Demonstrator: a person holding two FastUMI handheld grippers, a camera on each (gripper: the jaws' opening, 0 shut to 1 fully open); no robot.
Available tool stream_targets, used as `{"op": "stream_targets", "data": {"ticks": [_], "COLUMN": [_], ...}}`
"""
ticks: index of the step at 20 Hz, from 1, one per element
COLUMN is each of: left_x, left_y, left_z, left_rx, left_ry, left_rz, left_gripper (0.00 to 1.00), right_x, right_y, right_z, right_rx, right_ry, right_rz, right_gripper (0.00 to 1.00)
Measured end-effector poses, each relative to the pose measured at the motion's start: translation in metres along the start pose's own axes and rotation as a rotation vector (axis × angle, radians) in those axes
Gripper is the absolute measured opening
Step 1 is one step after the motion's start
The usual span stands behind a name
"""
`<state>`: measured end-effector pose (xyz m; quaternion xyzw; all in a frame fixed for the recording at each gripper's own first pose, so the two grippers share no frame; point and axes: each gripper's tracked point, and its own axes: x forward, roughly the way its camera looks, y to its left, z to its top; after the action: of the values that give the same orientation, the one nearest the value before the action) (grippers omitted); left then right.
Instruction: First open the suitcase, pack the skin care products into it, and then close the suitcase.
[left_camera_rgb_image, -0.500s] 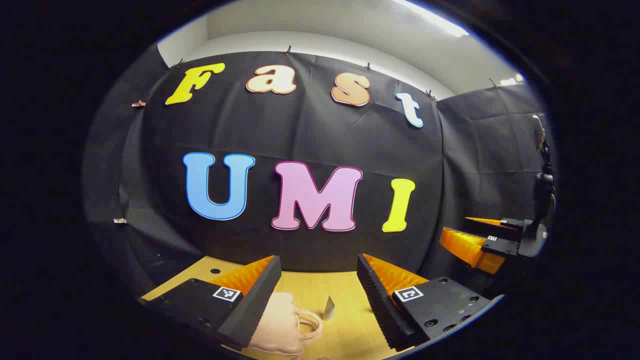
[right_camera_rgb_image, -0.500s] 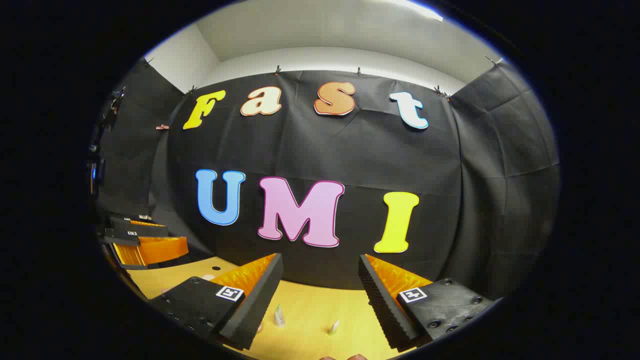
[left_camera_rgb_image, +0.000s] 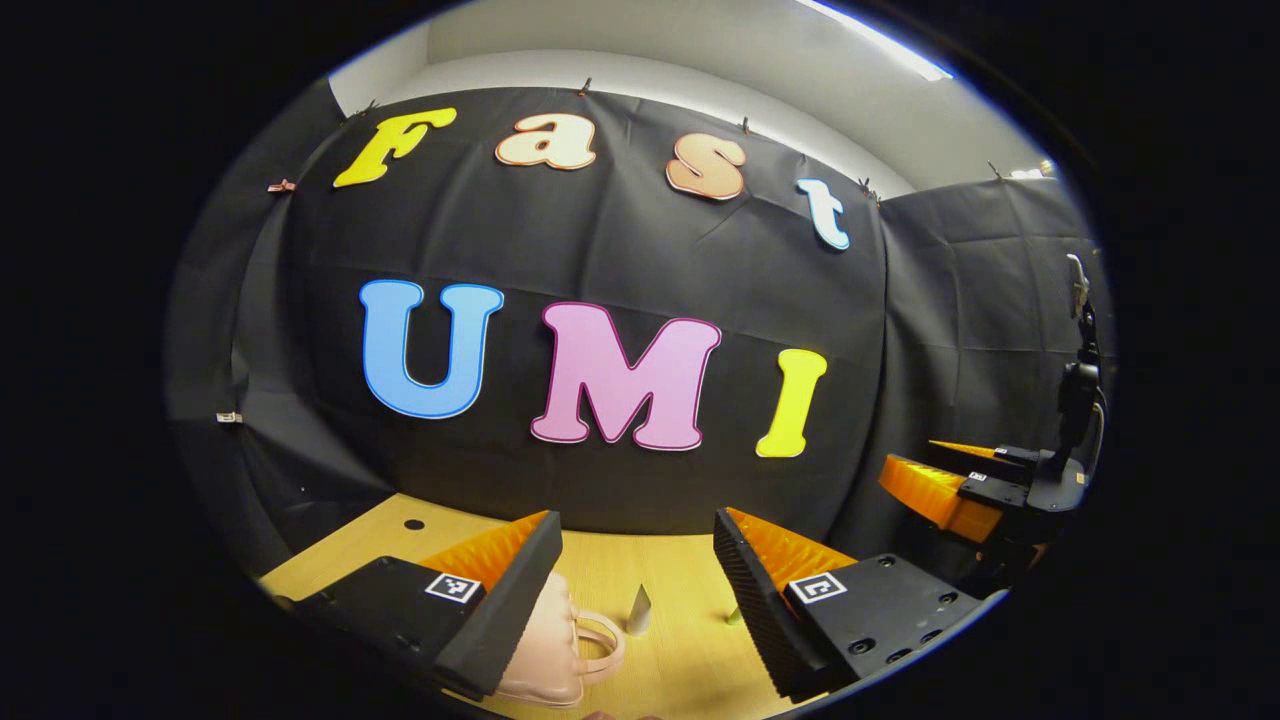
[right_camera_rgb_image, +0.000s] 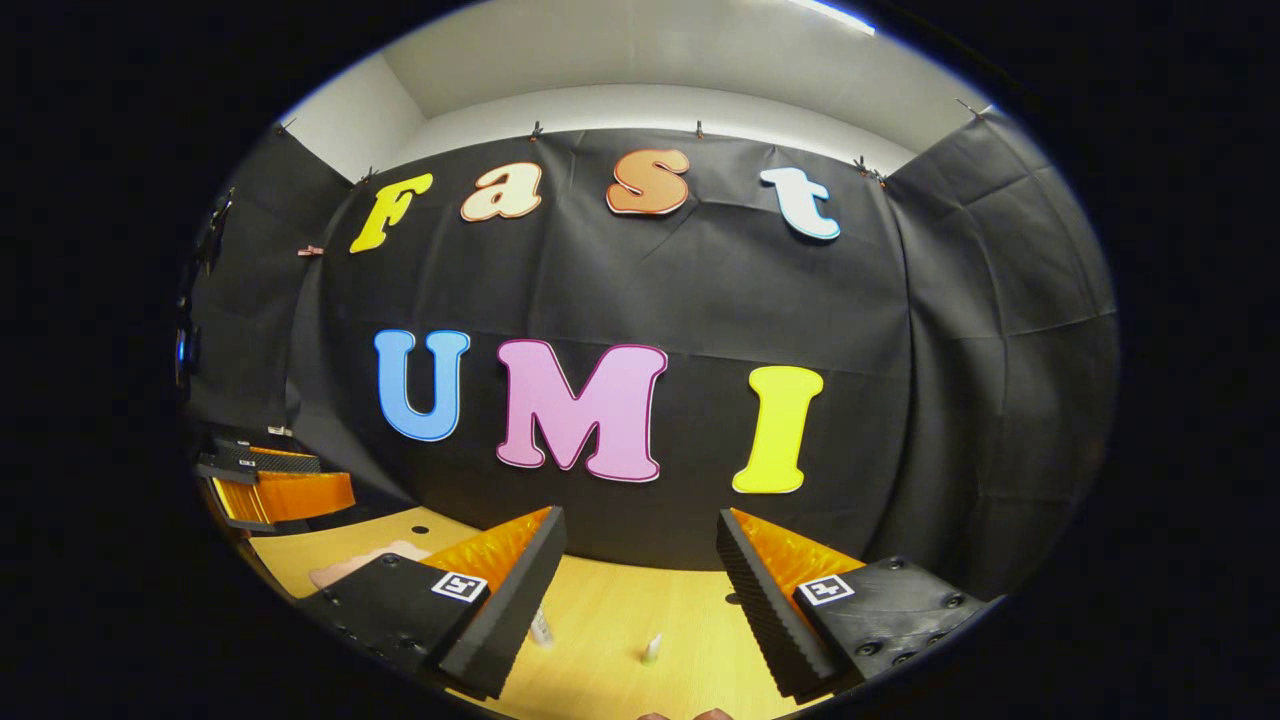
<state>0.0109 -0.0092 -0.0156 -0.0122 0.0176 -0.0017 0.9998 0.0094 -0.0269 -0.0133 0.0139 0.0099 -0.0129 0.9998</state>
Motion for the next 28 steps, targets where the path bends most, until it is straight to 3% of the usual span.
{"op": "stream_targets", "data": {"ticks": [1, 8, 12, 15, 21, 28], "left_x": [0.001, 0.008, 0.027, 0.051, 0.095, 0.143], "left_y": [-0.001, -0.016, -0.024, -0.029, -0.008, 0.02], "left_z": [0.0, -0.013, -0.057, -0.117, -0.252, -0.333], "left_rx": [0.007, 0.021, -0.01, -0.047, -0.08, -0.047], "left_ry": [0.0, 0.037, 0.174, 0.37, 0.82, 1.062], "left_rz": [-0.001, -0.052, -0.116, -0.173, -0.064, 0.087], "left_gripper": [0.96, 0.95, 0.96, 0.96, 0.97, 0.97], "right_x": [0.0, -0.003, -0.01, -0.019, -0.041, -0.062], "right_y": [-0.001, -0.008, -0.012, -0.025, -0.077, -0.153], "right_z": [-0.001, -0.006, -0.009, -0.017, -0.042, -0.074], "right_rx": [0.0, -0.003, -0.005, -0.017, 0.028, 0.048], "right_ry": [0.0, 0.007, 0.011, 0.016, 0.057, 0.142], "right_rz": [-0.001, -0.012, -0.022, -0.04, -0.134, -0.256], "right_gripper": [0.98, 0.96, 0.96, 0.96, 0.96, 0.94]}}
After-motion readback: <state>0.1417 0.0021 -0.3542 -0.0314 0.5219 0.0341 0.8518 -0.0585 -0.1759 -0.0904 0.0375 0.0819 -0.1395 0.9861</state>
